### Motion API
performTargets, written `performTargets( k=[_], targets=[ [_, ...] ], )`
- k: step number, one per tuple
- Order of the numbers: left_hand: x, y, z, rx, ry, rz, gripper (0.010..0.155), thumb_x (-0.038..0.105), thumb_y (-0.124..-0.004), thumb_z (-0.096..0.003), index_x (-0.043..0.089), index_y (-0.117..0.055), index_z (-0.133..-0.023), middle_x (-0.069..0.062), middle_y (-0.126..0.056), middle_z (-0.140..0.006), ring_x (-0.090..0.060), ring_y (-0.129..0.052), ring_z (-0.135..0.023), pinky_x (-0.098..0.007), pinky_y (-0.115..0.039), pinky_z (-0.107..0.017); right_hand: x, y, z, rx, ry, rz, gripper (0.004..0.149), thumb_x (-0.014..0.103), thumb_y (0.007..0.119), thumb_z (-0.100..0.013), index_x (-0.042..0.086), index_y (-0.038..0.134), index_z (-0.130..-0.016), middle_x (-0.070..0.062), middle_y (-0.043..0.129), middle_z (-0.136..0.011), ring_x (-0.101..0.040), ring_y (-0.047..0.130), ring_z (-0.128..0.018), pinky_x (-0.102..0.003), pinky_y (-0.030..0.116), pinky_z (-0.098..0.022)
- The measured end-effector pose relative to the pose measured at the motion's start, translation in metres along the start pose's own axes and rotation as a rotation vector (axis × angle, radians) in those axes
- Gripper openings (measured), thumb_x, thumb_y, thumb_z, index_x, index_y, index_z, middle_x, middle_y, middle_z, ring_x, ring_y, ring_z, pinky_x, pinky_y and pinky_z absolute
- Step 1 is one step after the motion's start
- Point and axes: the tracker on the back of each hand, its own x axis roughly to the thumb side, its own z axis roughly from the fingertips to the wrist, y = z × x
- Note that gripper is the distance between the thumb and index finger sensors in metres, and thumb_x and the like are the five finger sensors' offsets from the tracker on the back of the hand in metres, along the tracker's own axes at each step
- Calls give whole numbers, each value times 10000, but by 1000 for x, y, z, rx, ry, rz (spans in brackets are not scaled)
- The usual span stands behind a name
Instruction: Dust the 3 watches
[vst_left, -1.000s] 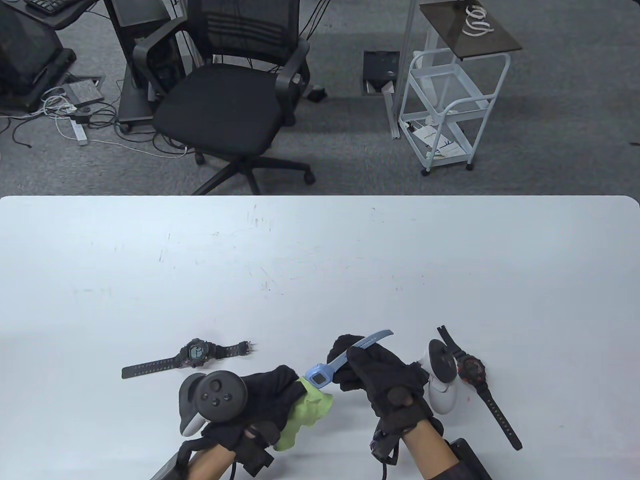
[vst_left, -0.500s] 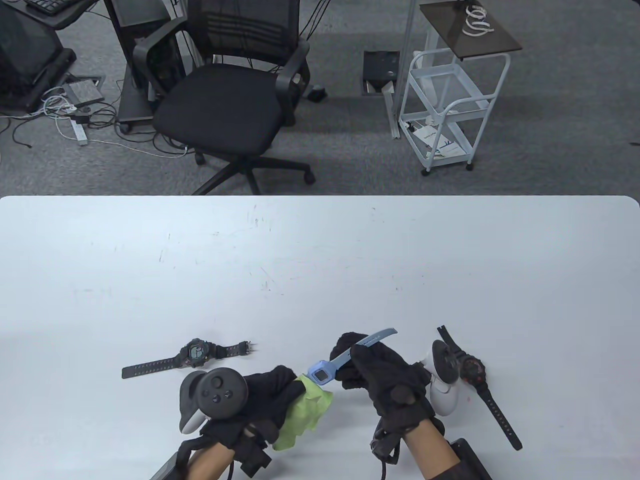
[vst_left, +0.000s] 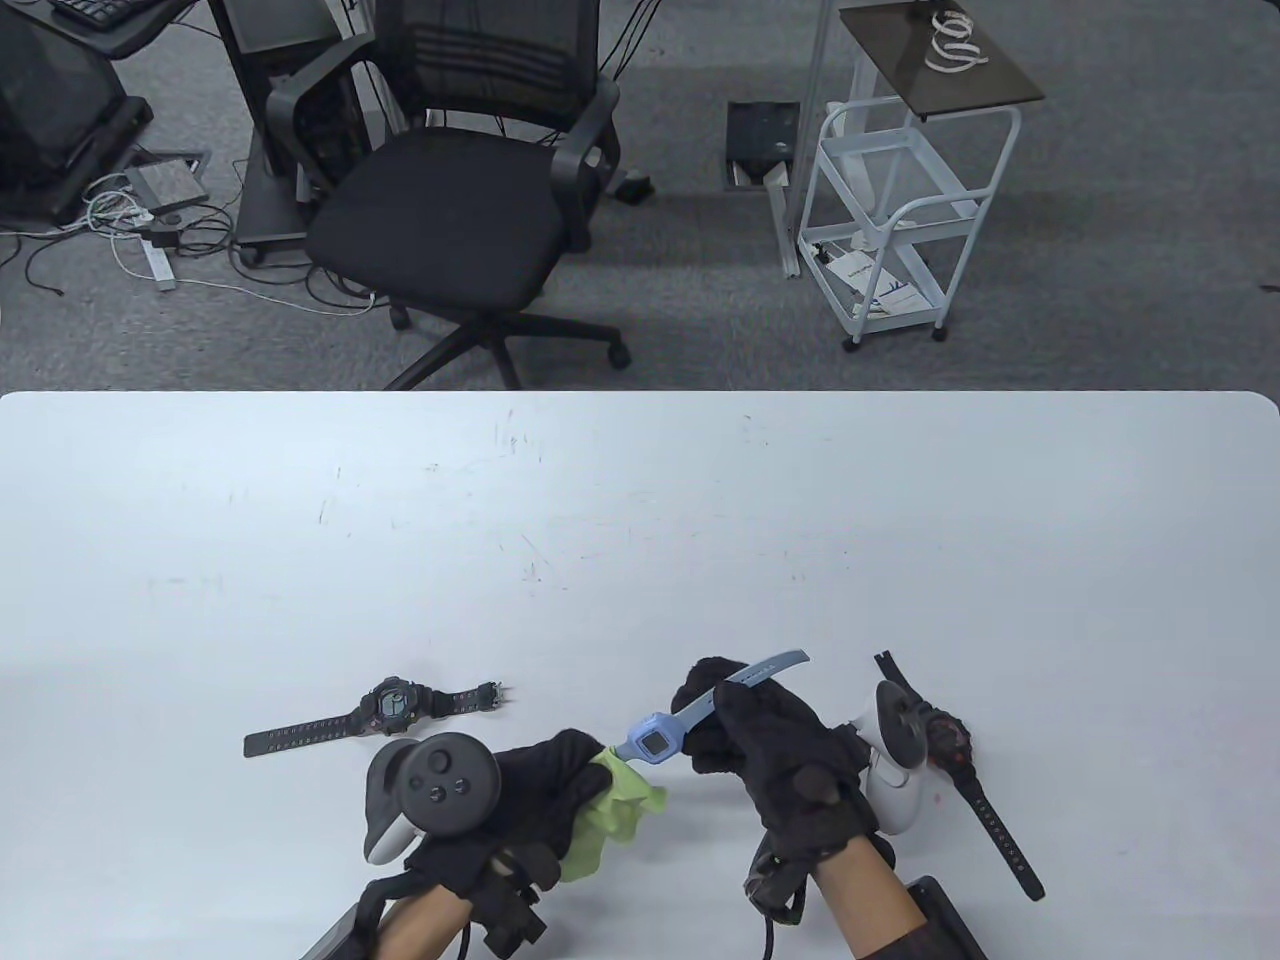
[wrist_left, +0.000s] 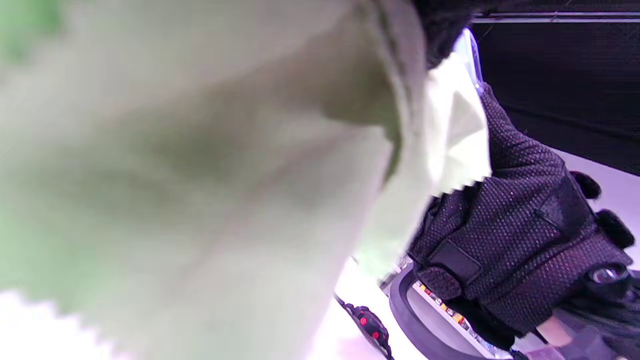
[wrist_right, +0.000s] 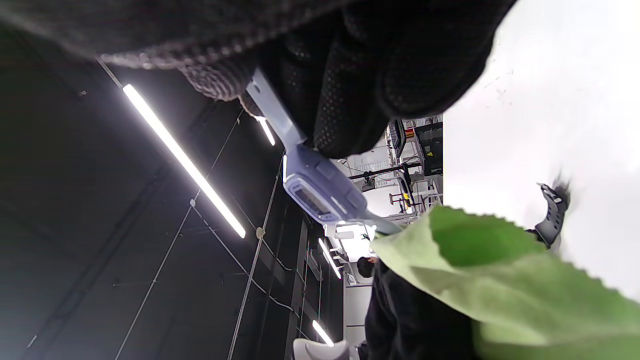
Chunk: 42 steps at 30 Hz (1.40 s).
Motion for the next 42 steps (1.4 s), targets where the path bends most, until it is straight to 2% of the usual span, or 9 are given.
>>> performTargets(
  k=[4, 8, 10, 13, 15, 27, 31, 34, 42],
  targets=[
    [1, 5, 3, 49, -5, -51, 485, 508, -798, -480, 79, -999, -581, -8, -1050, -293, -206, -1099, -150, -512, -922, -333, 1, 0, -1, 12, -19, 7, 452, 501, 734, -675, 293, 721, -1076, -9, 865, -979, -179, 953, -795, -423, 818, -574],
    [4, 9, 4, 82, -16, -117, 492, 542, -810, -485, 96, -1005, -556, 9, -1043, -275, -209, -1092, -144, -510, -920, -335, 0, 0, 0, -1, -17, 2, 451, 497, 736, -674, 289, 723, -1074, -10, 866, -978, -181, 954, -795, -425, 819, -573],
    [4, 8, 3, 70, -16, -97, 486, 515, -795, -475, 90, -1000, -592, -4, -1042, -309, -211, -1091, -172, -516, -914, -353, 1, -1, 0, -6, -17, 1, 450, 495, 736, -675, 287, 724, -1074, -12, 867, -978, -183, 954, -795, -425, 819, -574],
    [5, 5, 2, 3, -17, -46, 462, 419, -757, -470, 85, -931, -738, -41, -1017, -458, -247, -1086, -341, -562, -871, -458, 1, -3, 0, -22, -20, -11, 450, 493, 736, -676, 285, 723, -1074, -12, 869, -976, -184, 955, -793, -424, 821, -572],
    [5, 4, 1, -1, -22, -55, 459, 386, -751, -467, 84, -915, -770, -51, -1020, -502, -257, -1095, -378, -571, -868, -473, 1, -4, 1, -24, -21, -6, 450, 493, 735, -676, 284, 724, -1074, -11, 870, -975, -181, 956, -793, -423, 821, -572],
    [1, 11, 4, 88, -41, -167, 502, 547, -793, -473, 97, -994, -566, -2, -1043, -302, -231, -1106, -193, -527, -911, -362, 5, -3, 1, -18, -44, -7, 450, 496, 731, -677, 285, 721, -1074, -8, 873, -969, -177, 958, -788, -422, 822, -570],
    [1, 9, 3, 72, -35, -128, 482, 507, -795, -468, 92, -991, -615, -29, -1049, -356, -252, -1106, -250, -546, -896, -395, 3, -3, 1, -18, -36, -11, 451, 499, 729, -677, 287, 718, -1075, -5, 872, -969, -174, 957, -788, -420, 822, -570],
    [1, 9, 4, 73, -28, -118, 457, 423, -823, -454, 100, -939, -755, -54, -1057, -515, -273, -1120, -372, -569, -876, -456, 4, -4, 1, -26, -43, -14, 451, 500, 725, -679, 289, 712, -1077, -6, 867, -975, -179, 955, -792, -423, 820, -572],
    [-4, 12, 5, 116, 1, -64, 460, 514, -849, -459, 113, -1003, -624, -35, -1071, -387, -274, -1119, -286, -563, -891, -416, 4, -6, 1, -39, -43, -20, 452, 504, 724, -680, 286, 713, -1076, -2, 875, -965, -172, 961, -783, -418, 824, -567]
  ],
)
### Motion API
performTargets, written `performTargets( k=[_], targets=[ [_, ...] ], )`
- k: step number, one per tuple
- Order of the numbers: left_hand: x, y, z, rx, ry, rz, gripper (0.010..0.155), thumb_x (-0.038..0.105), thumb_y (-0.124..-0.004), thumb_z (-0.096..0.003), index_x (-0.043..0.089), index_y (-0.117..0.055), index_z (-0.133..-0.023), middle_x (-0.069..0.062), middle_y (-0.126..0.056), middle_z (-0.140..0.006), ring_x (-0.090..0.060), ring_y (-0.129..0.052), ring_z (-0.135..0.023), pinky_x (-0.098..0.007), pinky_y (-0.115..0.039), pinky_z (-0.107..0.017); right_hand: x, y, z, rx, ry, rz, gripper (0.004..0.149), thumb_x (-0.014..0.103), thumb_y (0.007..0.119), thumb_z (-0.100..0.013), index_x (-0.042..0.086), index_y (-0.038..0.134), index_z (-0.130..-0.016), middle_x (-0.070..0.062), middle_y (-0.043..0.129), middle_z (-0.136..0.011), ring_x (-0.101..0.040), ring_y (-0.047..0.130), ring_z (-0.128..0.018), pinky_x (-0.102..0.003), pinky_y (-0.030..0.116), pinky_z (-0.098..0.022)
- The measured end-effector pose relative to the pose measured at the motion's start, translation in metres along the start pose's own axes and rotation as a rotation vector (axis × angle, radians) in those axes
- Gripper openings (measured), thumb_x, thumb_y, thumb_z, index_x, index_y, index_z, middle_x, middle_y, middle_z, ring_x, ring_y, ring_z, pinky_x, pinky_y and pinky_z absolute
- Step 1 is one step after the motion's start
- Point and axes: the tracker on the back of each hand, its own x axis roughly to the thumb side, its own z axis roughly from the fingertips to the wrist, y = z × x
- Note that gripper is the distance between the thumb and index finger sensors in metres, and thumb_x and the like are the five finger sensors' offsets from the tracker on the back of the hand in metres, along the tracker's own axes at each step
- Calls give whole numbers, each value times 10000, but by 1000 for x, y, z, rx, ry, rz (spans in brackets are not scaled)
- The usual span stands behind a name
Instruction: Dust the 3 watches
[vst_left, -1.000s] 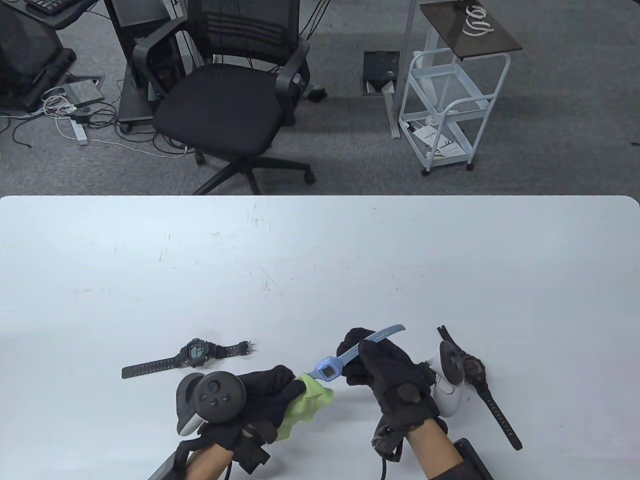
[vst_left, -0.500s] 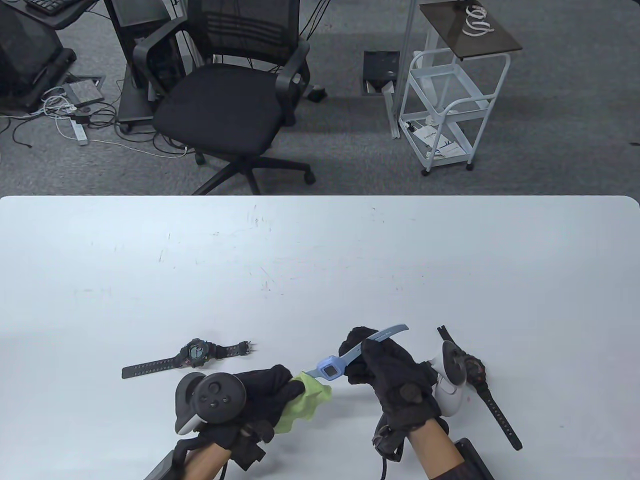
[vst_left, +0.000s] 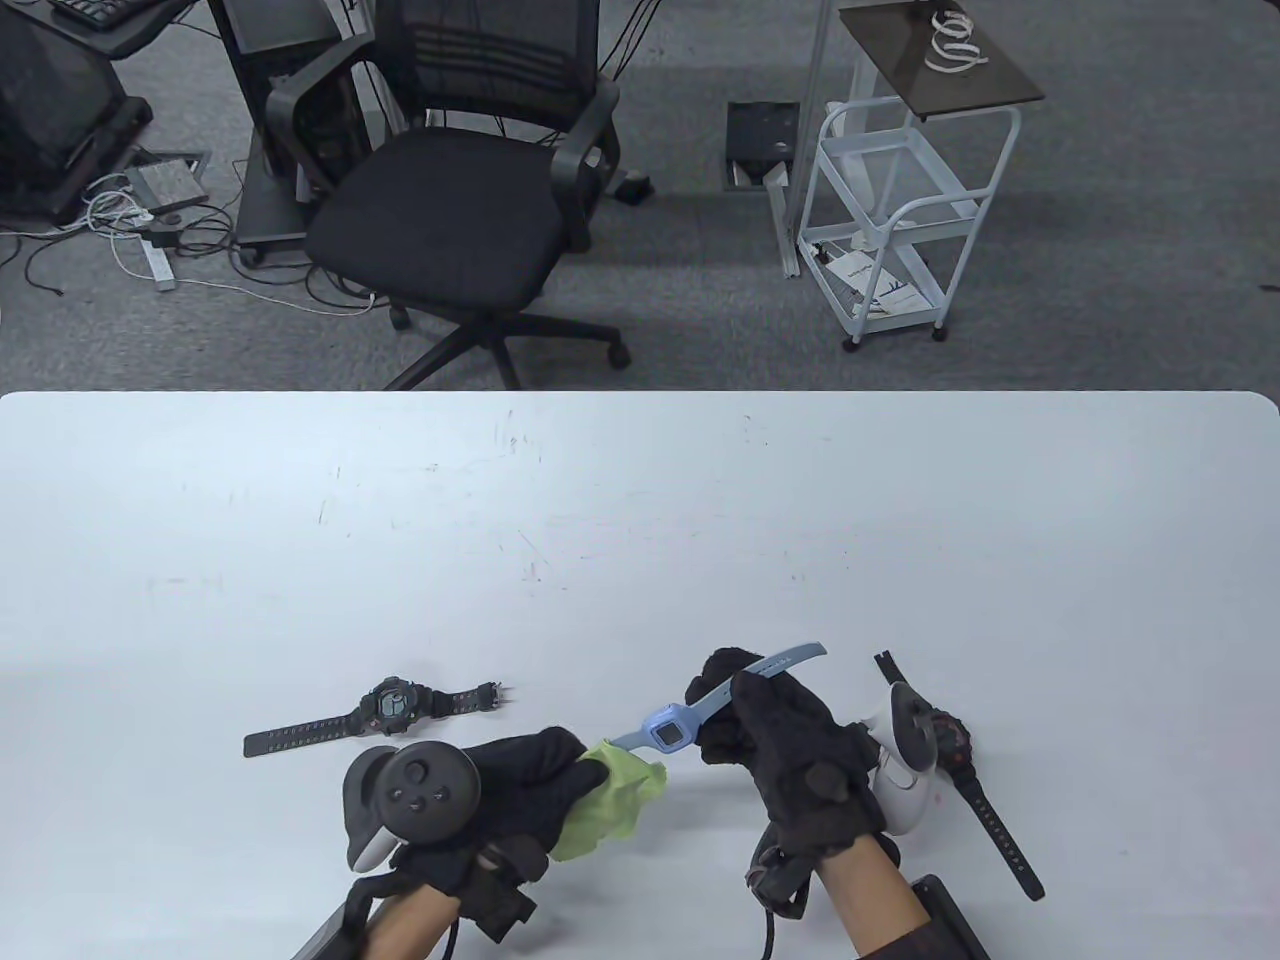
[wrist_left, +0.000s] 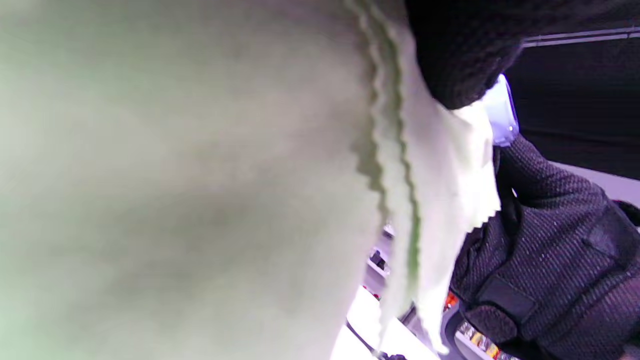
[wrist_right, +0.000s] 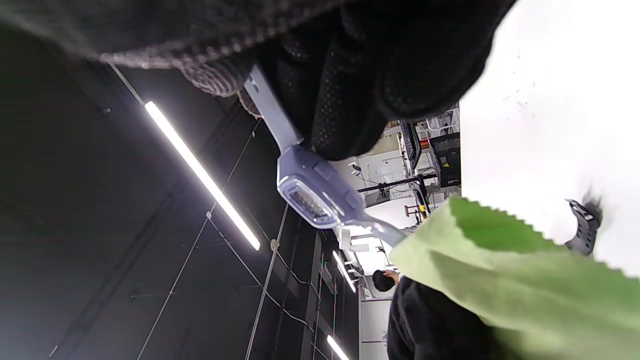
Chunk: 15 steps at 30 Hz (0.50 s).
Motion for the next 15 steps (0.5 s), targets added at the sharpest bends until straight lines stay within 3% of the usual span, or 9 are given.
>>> performTargets(
  k=[7, 12, 15],
  targets=[
    [0, -1, 0, -17, 15, 40, 444, 402, -823, -458, 121, -940, -781, -64, -1055, -556, -294, -1117, -427, -587, -863, -475, -3, -1, 0, -7, 29, 13, 451, 508, 720, -681, 291, 712, -1077, 0, 879, -960, -178, 962, -780, -423, 824, -565],
    [-1, 2, 0, -4, 9, 49, 440, 477, -839, -463, 107, -992, -645, -37, -1061, -402, -274, -1114, -302, -567, -886, -428, 0, -1, 1, -28, 22, 18, 450, 509, 720, -682, 293, 712, -1076, -3, 879, -959, -176, 966, -776, -420, 826, -563],
    [0, 2, 0, -7, 2, 49, 437, 470, -832, -469, 110, -986, -662, -40, -1059, -423, -276, -1113, -321, -570, -880, -439, 0, -1, 1, -30, 21, 13, 452, 510, 721, -681, 292, 713, -1076, -3, 880, -959, -174, 966, -776, -420, 826, -563]
  ],
)
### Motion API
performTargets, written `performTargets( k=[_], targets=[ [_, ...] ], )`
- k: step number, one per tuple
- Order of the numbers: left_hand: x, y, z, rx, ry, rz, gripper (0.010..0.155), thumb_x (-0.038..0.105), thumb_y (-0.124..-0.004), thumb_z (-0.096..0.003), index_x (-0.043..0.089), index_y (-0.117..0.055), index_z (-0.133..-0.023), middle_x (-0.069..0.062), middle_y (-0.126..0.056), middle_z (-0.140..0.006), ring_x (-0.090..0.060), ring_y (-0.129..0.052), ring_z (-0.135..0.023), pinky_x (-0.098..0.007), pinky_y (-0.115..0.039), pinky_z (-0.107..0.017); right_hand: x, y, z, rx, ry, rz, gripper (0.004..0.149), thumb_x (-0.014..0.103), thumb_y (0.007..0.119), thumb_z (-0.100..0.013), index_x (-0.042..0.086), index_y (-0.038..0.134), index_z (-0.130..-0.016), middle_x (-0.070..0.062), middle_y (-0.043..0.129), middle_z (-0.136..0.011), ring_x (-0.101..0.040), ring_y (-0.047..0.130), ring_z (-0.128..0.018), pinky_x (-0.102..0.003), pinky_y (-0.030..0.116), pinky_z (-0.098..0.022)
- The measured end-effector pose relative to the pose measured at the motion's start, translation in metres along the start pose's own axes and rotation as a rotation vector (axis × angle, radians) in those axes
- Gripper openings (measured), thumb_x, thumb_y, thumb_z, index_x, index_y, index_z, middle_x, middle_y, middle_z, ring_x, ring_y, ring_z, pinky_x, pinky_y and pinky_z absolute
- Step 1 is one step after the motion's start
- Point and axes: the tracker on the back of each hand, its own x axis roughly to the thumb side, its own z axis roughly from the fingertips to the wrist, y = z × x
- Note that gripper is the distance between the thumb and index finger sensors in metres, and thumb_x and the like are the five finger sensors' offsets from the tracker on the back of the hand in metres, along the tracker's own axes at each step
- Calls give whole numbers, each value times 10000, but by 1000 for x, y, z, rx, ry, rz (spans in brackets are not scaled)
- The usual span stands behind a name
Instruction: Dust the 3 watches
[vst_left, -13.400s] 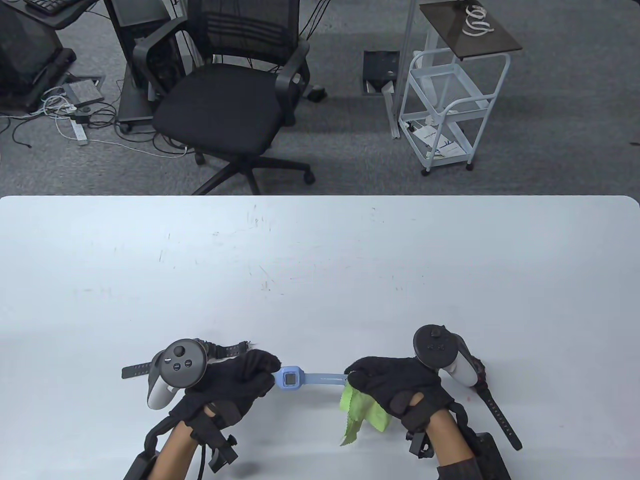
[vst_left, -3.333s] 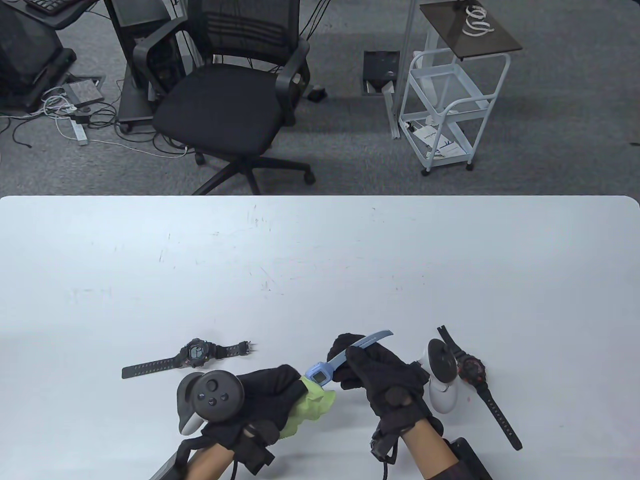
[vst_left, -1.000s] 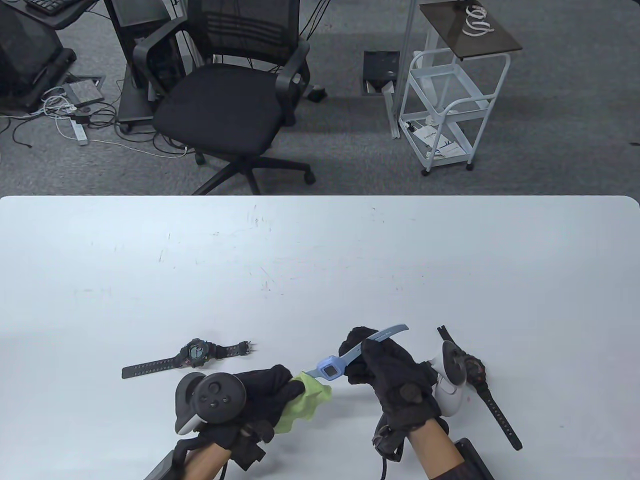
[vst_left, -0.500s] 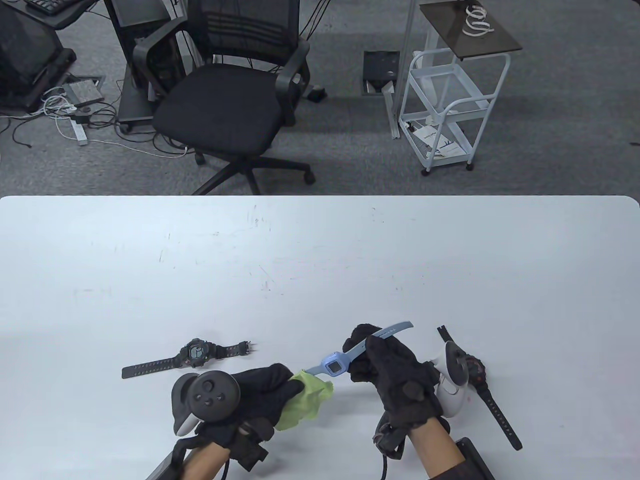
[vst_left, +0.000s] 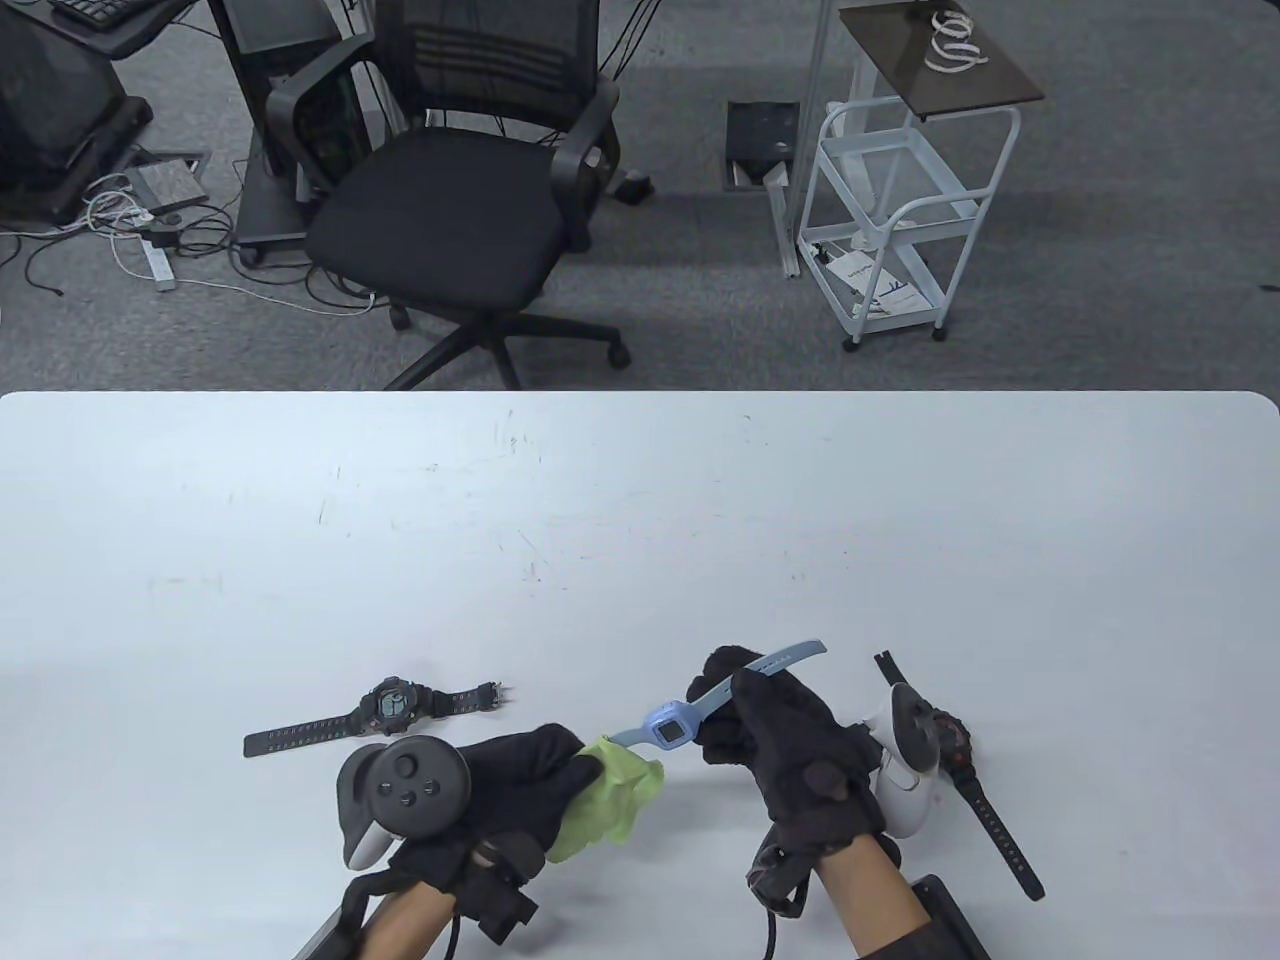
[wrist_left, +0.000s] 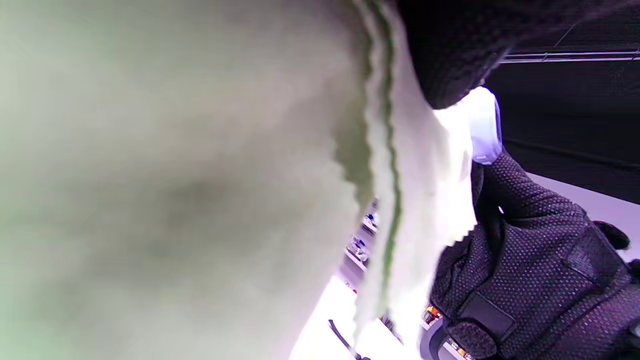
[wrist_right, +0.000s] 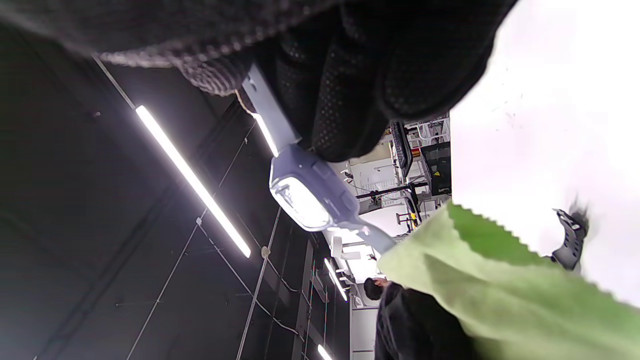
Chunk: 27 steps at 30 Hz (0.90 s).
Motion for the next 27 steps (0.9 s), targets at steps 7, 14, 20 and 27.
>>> performTargets(
  k=[7, 14, 20, 27],
  targets=[
    [2, -2, -1, -51, -2, -8, 459, 340, -779, -481, 81, -887, -844, -80, -1025, -592, -292, -1099, -447, -589, -850, -485, -2, 0, 1, -9, 10, -7, 450, 509, 718, -683, 294, 708, -1078, -1, 880, -959, -173, 965, -777, -420, 826, -564],
    [-1, -1, 0, -17, -8, 28, 448, 422, -815, -495, 88, -937, -767, -69, -1045, -517, -293, -1103, -395, -589, -860, -461, -4, -2, 1, -26, 17, -40, 454, 513, 717, -682, 294, 706, -1079, -1, 881, -955, -171, 966, -773, -418, 826, -563],
    [3, -2, -1, -48, -19, -12, 464, 356, -793, -493, 73, -886, -849, -81, -1018, -593, -292, -1092, -448, -591, -847, -486, -3, -2, 2, -26, 17, -22, 452, 511, 715, -683, 293, 707, -1079, -1, 881, -956, -174, 965, -774, -419, 825, -564],
    [3, 1, 1, -20, -27, -22, 435, 439, -839, -490, 78, -979, -688, -41, -1047, -431, -273, -1107, -333, -571, -880, -438, -3, -3, 3, -46, 17, -24, 453, 515, 712, -684, 290, 708, -1078, -2, 880, -955, -170, 966, -772, -418, 826, -563]
  ],
)
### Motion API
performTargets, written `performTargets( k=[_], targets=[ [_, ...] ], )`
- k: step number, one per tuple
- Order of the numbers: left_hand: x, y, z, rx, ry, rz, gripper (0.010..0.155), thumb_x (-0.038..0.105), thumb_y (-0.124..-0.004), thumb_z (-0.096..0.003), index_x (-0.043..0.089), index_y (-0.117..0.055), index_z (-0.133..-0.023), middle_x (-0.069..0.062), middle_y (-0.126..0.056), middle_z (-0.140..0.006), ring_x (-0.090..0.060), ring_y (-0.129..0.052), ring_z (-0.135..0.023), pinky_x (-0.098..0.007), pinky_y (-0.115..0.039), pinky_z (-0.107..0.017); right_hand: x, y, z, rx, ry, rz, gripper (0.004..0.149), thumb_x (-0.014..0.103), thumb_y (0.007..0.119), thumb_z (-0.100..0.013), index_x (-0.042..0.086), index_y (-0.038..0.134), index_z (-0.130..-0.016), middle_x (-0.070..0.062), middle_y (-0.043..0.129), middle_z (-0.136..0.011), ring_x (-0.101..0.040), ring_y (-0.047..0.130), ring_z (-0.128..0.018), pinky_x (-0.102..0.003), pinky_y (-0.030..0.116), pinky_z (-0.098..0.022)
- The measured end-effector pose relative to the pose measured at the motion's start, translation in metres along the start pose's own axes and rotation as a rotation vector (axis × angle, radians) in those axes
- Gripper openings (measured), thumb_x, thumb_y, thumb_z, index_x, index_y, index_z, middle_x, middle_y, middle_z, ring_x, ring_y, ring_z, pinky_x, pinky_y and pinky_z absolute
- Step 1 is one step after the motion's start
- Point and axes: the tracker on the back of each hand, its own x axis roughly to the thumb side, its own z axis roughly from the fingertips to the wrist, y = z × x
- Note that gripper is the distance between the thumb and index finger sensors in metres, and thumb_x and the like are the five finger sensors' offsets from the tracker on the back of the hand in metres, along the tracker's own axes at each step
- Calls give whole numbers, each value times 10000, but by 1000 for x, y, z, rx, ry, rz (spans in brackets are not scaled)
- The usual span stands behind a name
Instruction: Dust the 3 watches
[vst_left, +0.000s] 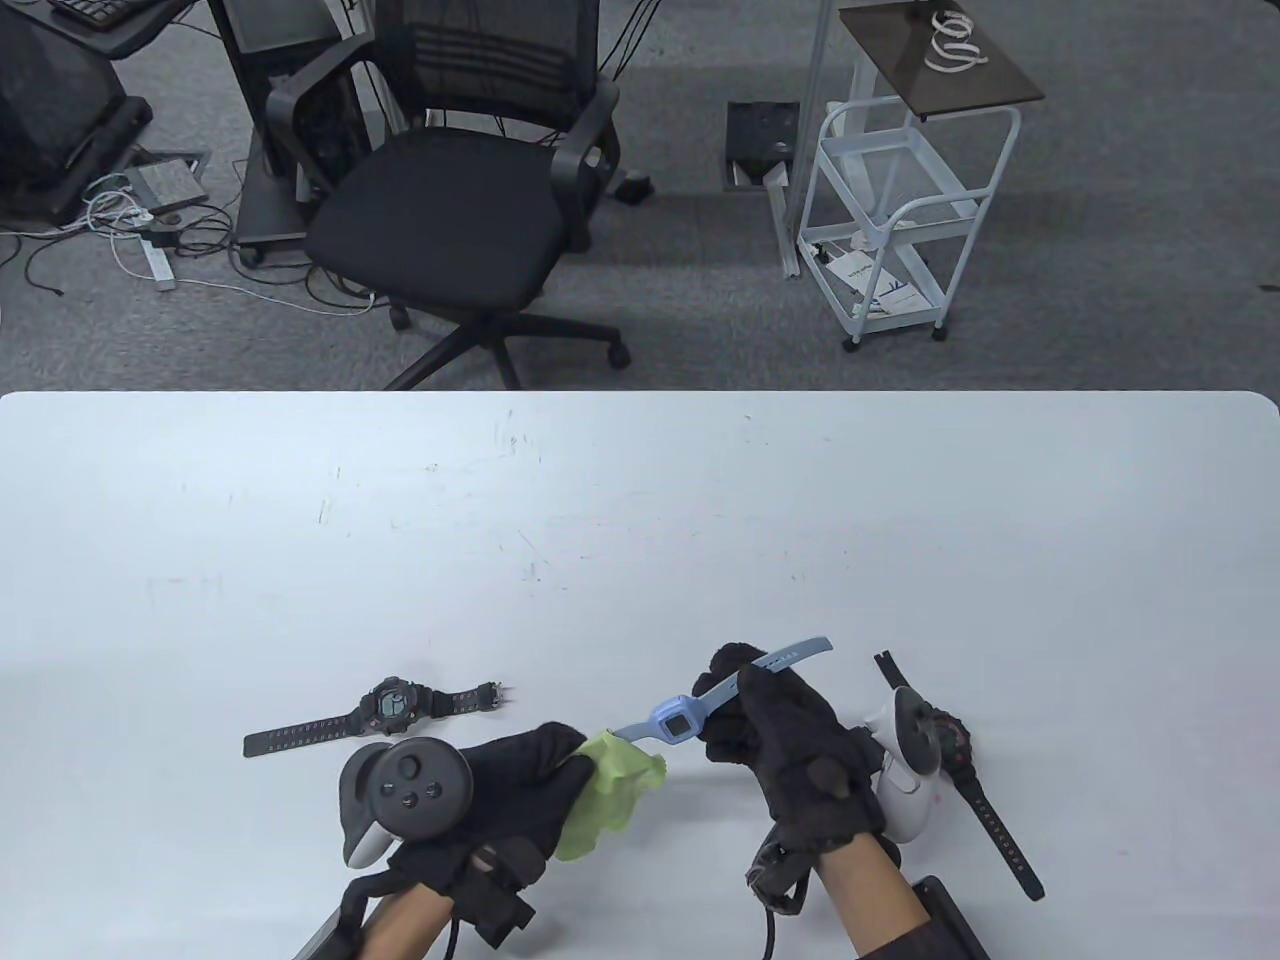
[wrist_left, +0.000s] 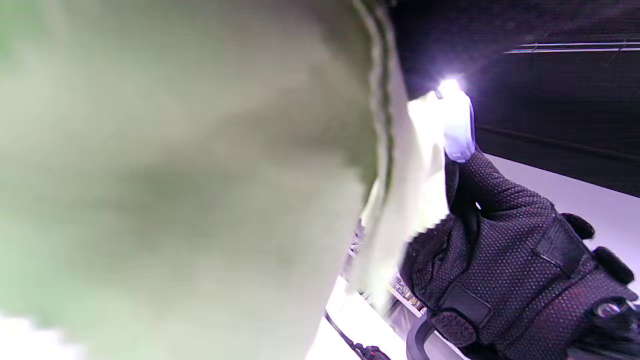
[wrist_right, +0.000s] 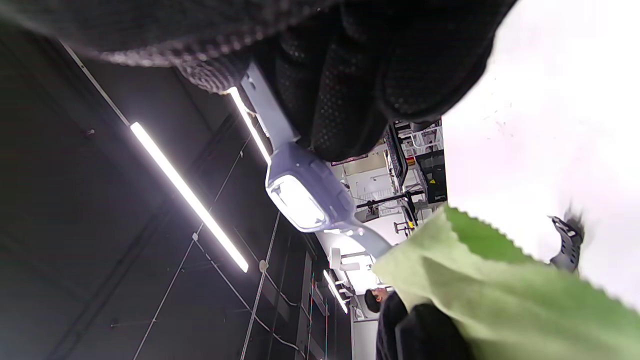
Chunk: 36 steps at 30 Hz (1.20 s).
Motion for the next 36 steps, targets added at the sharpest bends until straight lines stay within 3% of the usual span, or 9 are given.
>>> performTargets(
  k=[7, 11, 14, 17, 26, 36],
  targets=[
    [1, 0, -1, -26, -9, -11, 453, 355, -783, -502, 59, -916, -818, -101, -1035, -557, -307, -1100, -413, -588, -856, -468, 0, -1, 0, -5, -5, -27, 455, 515, 710, -684, 290, 703, -1079, 2, 880, -954, -167, 966, -772, -416, 827, -563],
    [0, 6, 1, 55, -4, -1, 451, 390, -795, -517, 88, -919, -829, -105, -1038, -597, -346, -1092, -458, -618, -836, -481, 3, -6, 1, -14, -17, -53, 455, 518, 708, -685, 288, 705, -1077, 3, 882, -951, -168, 966, -771, -416, 826, -562],
    [6, 13, 2, 74, -34, -83, 450, 406, -790, -525, 131, -905, -861, -95, -1027, -690, -374, -1069, -552, -641, -809, -516, 8, -11, 2, -29, -34, -55, 456, 518, 704, -685, 279, 707, -1073, 8, 881, -948, -167, 966, -767, -416, 824, -560],
    [14, 11, 3, 64, -76, -168, 448, 411, -795, -522, 137, -912, -857, -88, -1028, -687, -371, -1063, -563, -644, -806, -522, 13, -18, 4, -64, -49, -47, 457, 517, 696, -689, 265, 705, -1070, 10, 878, -947, -169, 962, -769, -416, 822, -560],
    [24, -49, -15, -236, -135, -402, 448, 420, -795, -524, 155, -913, -865, -90, -1015, -738, -387, -1028, -644, -658, -784, -541, 24, -36, 8, -147, -89, -87, 458, 516, 686, -691, 264, 692, -1073, 13, 869, -950, -164, 956, -771, -412, 818, -563],
    [35, -101, -15, -409, -244, -715, 449, 436, -791, -520, 174, -914, -864, -76, -1010, -756, -362, -1019, -658, -641, -790, -550, 22, -36, 7, -140, -78, -94, 458, 517, 682, -693, 270, 684, -1077, 11, 861, -958, -171, 951, -778, -416, 815, -565]
  ],
)
